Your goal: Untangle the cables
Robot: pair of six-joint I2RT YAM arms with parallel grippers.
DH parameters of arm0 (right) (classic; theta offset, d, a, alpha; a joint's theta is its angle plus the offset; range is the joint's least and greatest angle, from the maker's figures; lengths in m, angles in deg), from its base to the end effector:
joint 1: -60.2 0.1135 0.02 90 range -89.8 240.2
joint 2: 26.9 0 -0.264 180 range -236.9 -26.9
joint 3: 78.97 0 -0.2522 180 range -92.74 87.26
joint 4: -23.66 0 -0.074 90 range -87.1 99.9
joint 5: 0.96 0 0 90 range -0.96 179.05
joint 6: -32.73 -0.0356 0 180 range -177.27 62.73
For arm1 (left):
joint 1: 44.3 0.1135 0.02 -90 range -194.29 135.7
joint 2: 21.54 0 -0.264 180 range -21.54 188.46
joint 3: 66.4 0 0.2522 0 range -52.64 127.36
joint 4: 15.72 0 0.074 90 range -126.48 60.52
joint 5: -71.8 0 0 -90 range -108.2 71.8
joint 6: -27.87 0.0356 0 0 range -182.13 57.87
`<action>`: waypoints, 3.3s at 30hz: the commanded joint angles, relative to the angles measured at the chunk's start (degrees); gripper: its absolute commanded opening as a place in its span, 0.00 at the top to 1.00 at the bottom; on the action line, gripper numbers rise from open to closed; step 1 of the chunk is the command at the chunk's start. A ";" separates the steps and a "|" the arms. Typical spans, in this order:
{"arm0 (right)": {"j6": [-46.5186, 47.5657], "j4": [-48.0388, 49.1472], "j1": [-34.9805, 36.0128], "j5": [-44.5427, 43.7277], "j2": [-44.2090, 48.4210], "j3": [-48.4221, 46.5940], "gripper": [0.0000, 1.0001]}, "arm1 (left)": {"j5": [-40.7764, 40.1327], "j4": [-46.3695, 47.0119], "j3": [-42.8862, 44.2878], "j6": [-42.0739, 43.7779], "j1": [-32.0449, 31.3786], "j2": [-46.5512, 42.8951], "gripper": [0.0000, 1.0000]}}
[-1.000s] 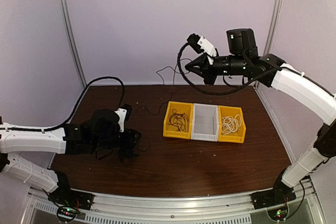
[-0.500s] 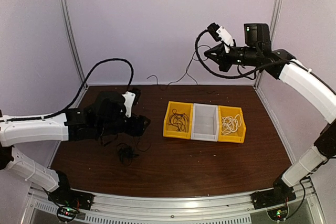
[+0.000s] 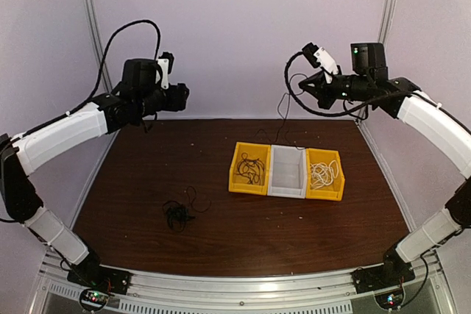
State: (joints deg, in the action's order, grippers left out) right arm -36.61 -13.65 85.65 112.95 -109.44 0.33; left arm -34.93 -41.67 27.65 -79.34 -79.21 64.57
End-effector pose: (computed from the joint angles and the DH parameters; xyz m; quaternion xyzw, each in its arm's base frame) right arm 0.2882 0.1531 0.4189 -0.4227 0.6865 0.1923 0.5595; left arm 0.2967 -0.1946 0.3783 0.0387 0.8041 -0.1497 0.5741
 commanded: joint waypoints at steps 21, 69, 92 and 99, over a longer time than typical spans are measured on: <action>3.57 -3.58 -6.78 -1.26 6.27 13.29 1.00 | -0.47 18.03 -19.74 5.18 1.72 -12.71 0.34; 9.95 -5.00 -2.26 -3.14 -3.12 19.10 0.99 | 1.18 18.12 -20.19 4.11 1.72 -10.81 0.33; 4.62 -13.74 2.94 -7.09 -32.99 1.59 1.00 | 3.45 18.00 -20.00 3.38 1.69 -11.05 0.33; 3.69 -15.50 4.14 -8.92 -34.89 0.22 1.00 | 2.98 18.46 -20.43 3.56 1.69 -11.80 0.33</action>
State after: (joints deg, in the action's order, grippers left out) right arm -31.60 -26.74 89.06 106.39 -143.47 2.10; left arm -31.78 -26.10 7.68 -75.67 -77.97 53.79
